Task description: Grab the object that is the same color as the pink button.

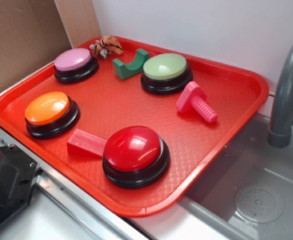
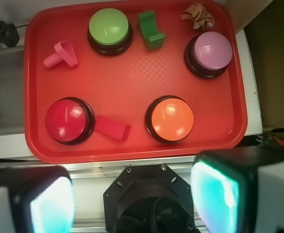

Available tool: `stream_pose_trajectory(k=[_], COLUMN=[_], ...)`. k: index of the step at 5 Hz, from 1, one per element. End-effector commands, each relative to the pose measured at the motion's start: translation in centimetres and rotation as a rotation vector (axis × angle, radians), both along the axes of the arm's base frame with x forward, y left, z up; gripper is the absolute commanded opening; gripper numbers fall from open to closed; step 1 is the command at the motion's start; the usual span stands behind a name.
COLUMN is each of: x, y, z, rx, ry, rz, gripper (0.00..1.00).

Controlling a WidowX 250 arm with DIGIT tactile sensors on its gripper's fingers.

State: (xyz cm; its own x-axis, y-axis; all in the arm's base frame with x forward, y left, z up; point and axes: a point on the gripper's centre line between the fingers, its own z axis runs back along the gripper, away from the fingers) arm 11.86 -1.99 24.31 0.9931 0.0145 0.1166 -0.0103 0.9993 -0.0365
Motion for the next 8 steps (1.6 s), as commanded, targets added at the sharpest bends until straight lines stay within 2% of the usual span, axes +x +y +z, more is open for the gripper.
stream_pose_trajectory(k=[1, 2, 4, 6, 7, 8], x=[0.0, 4.9, 11.0, 14.6, 15.3, 16.7], y=[0.0, -3.0, -9.5, -11.2, -11.6, -11.1], z=[0.0, -1.9, -9.4, -12.1, -12.5, -13.5], rx=[0.000, -0.066, -0.047, -0.006, 0.021, 0.008], ry=[0.000, -0.013, 0.026, -0.027, -0.044, -0.054], rz=[0.000, -0.062, -0.211, -0.229, -0.216, -0.180], gripper=[1.00, 1.00, 1.00, 1.00, 1.00, 1.00])
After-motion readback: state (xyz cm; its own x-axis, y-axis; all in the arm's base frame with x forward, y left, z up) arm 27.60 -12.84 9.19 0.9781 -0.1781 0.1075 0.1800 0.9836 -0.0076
